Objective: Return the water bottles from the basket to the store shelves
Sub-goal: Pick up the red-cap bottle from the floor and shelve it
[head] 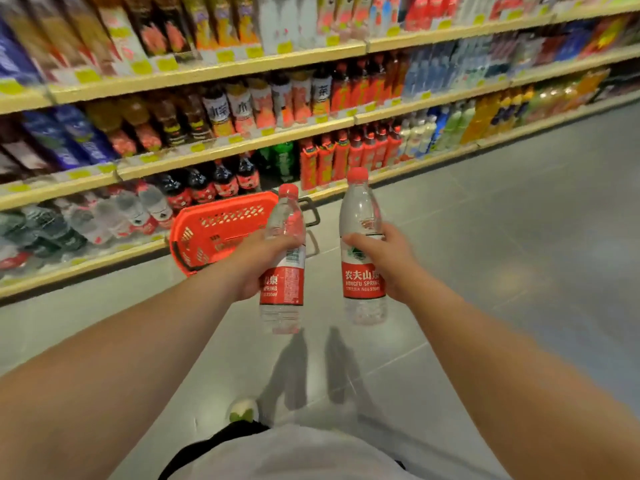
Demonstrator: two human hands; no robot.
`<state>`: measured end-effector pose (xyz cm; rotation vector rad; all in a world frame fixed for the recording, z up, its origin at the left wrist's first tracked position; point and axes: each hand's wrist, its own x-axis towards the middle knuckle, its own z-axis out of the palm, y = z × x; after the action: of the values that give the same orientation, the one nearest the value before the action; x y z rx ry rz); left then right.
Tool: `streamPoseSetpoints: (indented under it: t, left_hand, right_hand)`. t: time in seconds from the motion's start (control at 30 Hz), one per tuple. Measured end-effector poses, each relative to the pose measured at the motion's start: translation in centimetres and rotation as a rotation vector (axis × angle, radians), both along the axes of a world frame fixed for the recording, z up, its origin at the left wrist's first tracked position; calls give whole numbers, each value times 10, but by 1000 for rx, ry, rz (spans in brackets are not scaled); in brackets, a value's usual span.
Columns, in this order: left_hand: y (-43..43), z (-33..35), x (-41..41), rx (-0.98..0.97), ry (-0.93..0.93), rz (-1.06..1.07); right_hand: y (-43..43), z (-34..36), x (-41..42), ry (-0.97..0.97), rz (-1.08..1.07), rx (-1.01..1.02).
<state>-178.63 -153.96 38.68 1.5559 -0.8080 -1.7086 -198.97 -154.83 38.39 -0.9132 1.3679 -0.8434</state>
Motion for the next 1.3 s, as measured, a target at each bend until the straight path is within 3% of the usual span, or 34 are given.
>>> streamPoseSetpoints:
  t: [0.27, 0.5, 0.73, 1.3]
  left_hand:
    - [70, 18, 213, -101, 40, 459]
    - [134, 41, 420, -172, -22, 765]
    - [172, 67, 568, -295, -84, 1015]
    - [101, 135, 908, -565, -265, 1264]
  right_hand:
    - [-9, 24, 232, -42, 374, -106]
    - [13, 42, 465, -128, 552, -162]
    - [17, 67, 639, -169, 712, -213]
    - [-87, 157, 1032, -197, 1032, -547]
